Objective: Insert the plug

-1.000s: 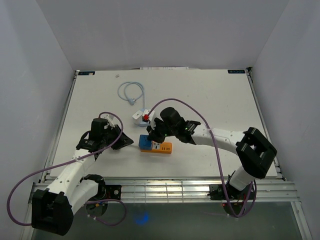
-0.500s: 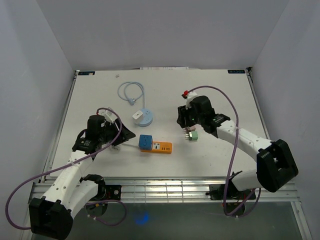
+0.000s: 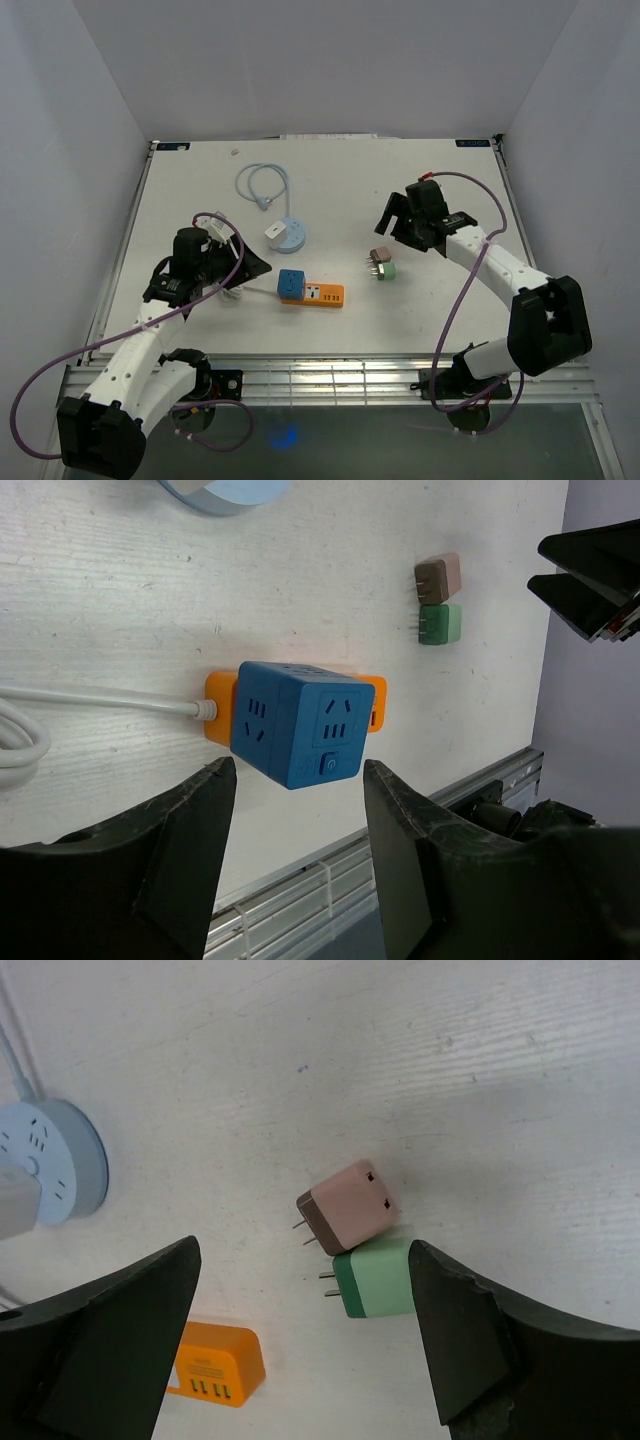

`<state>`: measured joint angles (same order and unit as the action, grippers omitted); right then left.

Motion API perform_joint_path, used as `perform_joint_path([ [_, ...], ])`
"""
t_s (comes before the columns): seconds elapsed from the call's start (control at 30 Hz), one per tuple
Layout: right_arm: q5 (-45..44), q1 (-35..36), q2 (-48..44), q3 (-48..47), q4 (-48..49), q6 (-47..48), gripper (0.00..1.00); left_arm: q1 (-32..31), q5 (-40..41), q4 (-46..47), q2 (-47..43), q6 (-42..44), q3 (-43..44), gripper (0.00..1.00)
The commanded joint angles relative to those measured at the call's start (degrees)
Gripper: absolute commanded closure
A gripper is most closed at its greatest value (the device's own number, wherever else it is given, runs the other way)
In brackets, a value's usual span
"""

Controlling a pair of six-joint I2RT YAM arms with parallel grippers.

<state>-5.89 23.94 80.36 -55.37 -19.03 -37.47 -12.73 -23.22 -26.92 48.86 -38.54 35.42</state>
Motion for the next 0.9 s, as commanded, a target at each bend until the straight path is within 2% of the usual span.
perform_joint_path([
  [0.0,-5.4,-0.4,2.1,-4.6,-10.0,-13.6,0.11,0.3,-0.4,-0.4,-0.7,0.8,2.0,0.36],
  [0.33,-7.8,-0.2,6.9,-7.8,-17.0,-28.7,0.11,0.3,-0.2,0.4,-0.1,0.7,2.2,0.36],
  [0.57,-7.2,1.1,12.7,-11.5,-20.3,-35.5,0.11,0.3,-0.9,1.1,0.5,0.6,2.7,0.36],
  [0.87,-9.1,1.7,15.6,-9.9,-17.5,-42.4,0.02,0.3,-1.0,1.0,0.4,1.2,3.6,0.36],
])
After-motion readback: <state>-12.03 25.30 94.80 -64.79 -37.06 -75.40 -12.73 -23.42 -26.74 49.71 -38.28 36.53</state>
